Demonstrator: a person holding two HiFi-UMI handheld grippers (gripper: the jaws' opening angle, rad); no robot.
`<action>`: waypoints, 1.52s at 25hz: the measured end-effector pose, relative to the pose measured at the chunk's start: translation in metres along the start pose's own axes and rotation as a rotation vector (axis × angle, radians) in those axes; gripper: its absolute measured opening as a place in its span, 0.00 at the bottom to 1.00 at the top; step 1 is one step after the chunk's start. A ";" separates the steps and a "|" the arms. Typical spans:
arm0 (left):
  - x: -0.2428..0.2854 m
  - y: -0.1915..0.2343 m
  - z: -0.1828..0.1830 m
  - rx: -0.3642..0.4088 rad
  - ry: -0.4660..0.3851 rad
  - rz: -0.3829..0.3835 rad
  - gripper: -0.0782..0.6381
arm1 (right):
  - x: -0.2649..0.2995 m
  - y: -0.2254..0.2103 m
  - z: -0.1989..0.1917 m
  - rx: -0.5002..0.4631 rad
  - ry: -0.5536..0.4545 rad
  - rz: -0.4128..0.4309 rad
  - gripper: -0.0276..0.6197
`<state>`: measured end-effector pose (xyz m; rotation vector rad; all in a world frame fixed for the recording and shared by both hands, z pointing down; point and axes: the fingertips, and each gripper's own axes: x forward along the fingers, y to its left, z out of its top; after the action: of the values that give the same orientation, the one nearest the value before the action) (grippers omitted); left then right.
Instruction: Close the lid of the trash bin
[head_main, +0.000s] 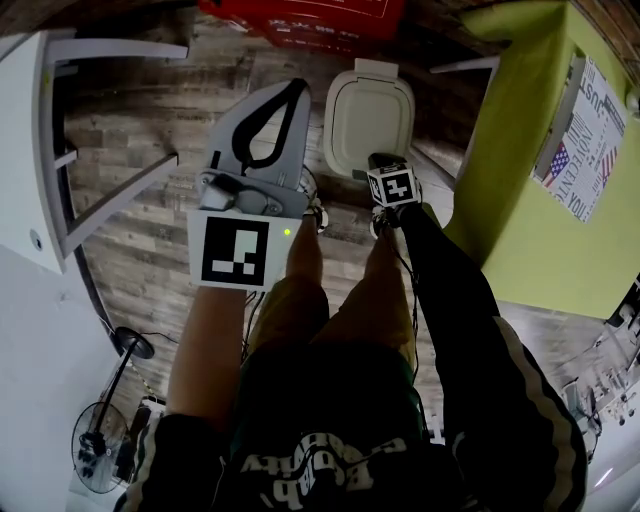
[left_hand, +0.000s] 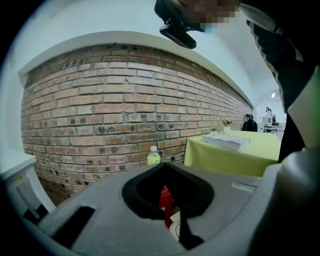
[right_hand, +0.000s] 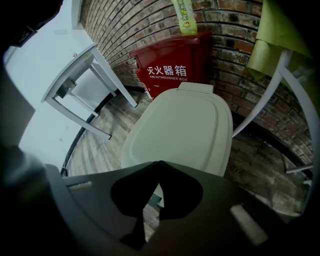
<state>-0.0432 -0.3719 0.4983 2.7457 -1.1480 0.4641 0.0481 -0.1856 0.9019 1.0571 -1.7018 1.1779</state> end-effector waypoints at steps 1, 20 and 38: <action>0.000 0.000 -0.002 0.000 0.003 0.000 0.12 | 0.000 0.000 0.000 0.000 0.003 -0.003 0.06; -0.007 0.011 -0.014 -0.005 0.021 0.011 0.12 | 0.011 -0.006 -0.002 -0.025 0.027 0.004 0.06; -0.009 0.008 -0.003 -0.021 -0.002 0.005 0.12 | 0.001 -0.002 0.005 -0.033 0.043 -0.018 0.06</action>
<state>-0.0552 -0.3708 0.4982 2.7268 -1.1534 0.4466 0.0495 -0.1908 0.9019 1.0183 -1.6696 1.1497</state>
